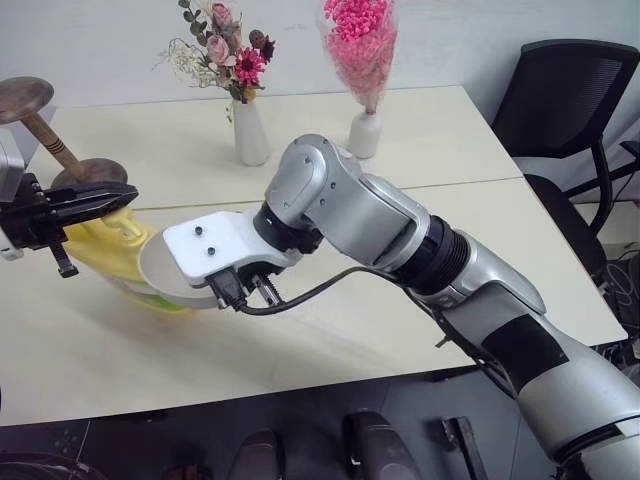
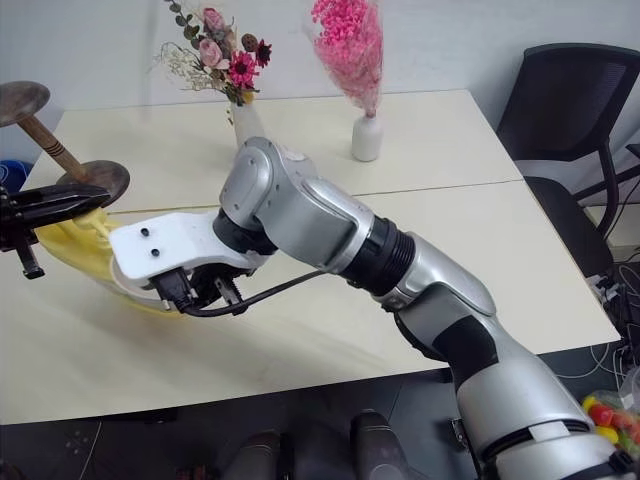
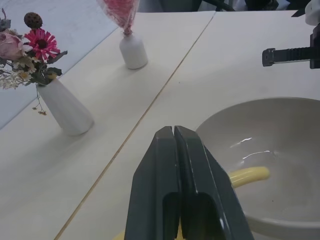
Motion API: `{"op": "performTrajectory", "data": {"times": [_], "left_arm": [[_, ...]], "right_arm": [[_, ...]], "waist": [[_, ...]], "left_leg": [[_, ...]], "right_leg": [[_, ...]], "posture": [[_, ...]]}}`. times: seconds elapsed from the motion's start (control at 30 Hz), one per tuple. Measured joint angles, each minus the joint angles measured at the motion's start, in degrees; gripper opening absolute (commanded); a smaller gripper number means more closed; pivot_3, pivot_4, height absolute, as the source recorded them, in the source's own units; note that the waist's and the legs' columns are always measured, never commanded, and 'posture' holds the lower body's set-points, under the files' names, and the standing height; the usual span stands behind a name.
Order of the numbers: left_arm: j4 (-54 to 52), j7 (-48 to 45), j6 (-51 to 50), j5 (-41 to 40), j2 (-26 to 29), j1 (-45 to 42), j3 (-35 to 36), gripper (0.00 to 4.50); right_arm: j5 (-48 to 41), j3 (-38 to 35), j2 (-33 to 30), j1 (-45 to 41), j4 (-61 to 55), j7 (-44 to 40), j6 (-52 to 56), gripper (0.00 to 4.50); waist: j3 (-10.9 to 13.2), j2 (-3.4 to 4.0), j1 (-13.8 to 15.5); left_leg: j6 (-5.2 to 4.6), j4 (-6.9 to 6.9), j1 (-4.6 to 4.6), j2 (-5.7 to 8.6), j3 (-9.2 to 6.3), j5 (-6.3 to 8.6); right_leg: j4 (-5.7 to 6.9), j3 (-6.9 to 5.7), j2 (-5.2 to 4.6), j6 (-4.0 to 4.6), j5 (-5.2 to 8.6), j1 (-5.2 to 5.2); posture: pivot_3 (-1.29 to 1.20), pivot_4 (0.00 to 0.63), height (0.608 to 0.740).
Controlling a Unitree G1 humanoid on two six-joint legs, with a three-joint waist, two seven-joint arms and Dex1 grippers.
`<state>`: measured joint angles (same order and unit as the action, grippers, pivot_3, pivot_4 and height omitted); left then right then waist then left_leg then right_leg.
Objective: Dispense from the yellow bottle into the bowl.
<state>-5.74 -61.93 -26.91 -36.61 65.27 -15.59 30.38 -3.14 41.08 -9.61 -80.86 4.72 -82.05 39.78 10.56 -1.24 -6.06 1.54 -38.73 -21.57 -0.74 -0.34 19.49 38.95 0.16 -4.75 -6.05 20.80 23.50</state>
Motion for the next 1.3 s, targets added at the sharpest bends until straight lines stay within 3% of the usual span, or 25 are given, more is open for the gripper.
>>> {"op": "performTrajectory", "data": {"times": [0.27,0.47,0.83,0.97,1.03,1.13,1.3], "left_arm": [[-1.95,0.72,2.22,0.62,0.07,3.02,0.85,0.13],[-3.40,1.43,7.04,4.29,0.40,6.89,1.05,0.13],[-5.01,3.50,6.92,5.07,0.37,7.46,0.51,0.13],[-5.60,4.08,3.81,3.29,0.18,6.86,0.63,0.13],[-5.69,4.77,-4.08,-2.76,0.08,4.64,1.12,0.13],[-5.57,5.94,-14.95,-11.74,0.15,1.06,2.13,0.65],[-5.20,8.04,-23.87,-19.86,3.38,-6.32,5.75,2.20]], "right_arm": [[0.44,0.10,0.27,-0.01,0.71,0.01,-1.07,0.00],[0.91,0.10,0.79,-0.03,2.18,0.10,-1.82,0.00],[0.94,0.10,1.34,-0.06,2.33,-0.05,-2.13,0.00],[0.95,0.09,1.32,-0.07,2.33,-0.07,-2.66,0.00],[1.05,0.05,0.19,0.34,2.08,-0.44,-6.43,0.00],[1.20,0.03,-1.21,1.86,1.40,-1.06,-12.14,0.00],[2.61,-0.39,-4.64,5.31,1.38,-1.14,-19.67,0.00]], "waist": [[-0.01,0.05,0.02],[-0.59,1.01,0.21],[-0.76,1.29,0.21],[-0.76,1.29,0.23],[-0.75,1.24,0.34],[-0.61,0.77,0.40],[-0.59,0.29,0.21]], "left_leg": [[0.00,0.03,0.13,0.00,0.01,0.00],[-0.04,0.29,0.42,0.01,0.23,0.03],[-0.04,0.42,0.50,-0.01,0.26,0.02],[-0.04,0.42,0.49,-0.01,0.25,0.02],[-0.05,0.41,0.38,-0.02,0.19,0.01],[-0.03,0.41,0.20,-0.02,0.08,0.01],[-0.02,0.41,0.05,0.06,-0.13,0.03]], "right_leg": [[-0.03,0.02,-0.01,0.00,0.00,-0.08],[-0.27,0.11,-0.04,0.00,0.00,-0.19],[-0.23,0.16,-0.03,0.01,0.00,-0.17],[-0.22,0.16,-0.03,0.01,0.00,-0.17],[-0.13,0.14,-0.01,0.01,0.00,-0.14],[-0.08,0.12,0.03,0.01,0.00,-0.03],[-0.24,0.07,0.02,0.00,0.00,0.00]], "posture": [[0.00,0.150,0.740],[0.00,0.150,0.740],[0.00,0.150,0.740],[0.00,0.150,0.740],[0.00,0.150,0.740],[0.00,0.150,0.740],[0.00,0.150,0.740]]}}
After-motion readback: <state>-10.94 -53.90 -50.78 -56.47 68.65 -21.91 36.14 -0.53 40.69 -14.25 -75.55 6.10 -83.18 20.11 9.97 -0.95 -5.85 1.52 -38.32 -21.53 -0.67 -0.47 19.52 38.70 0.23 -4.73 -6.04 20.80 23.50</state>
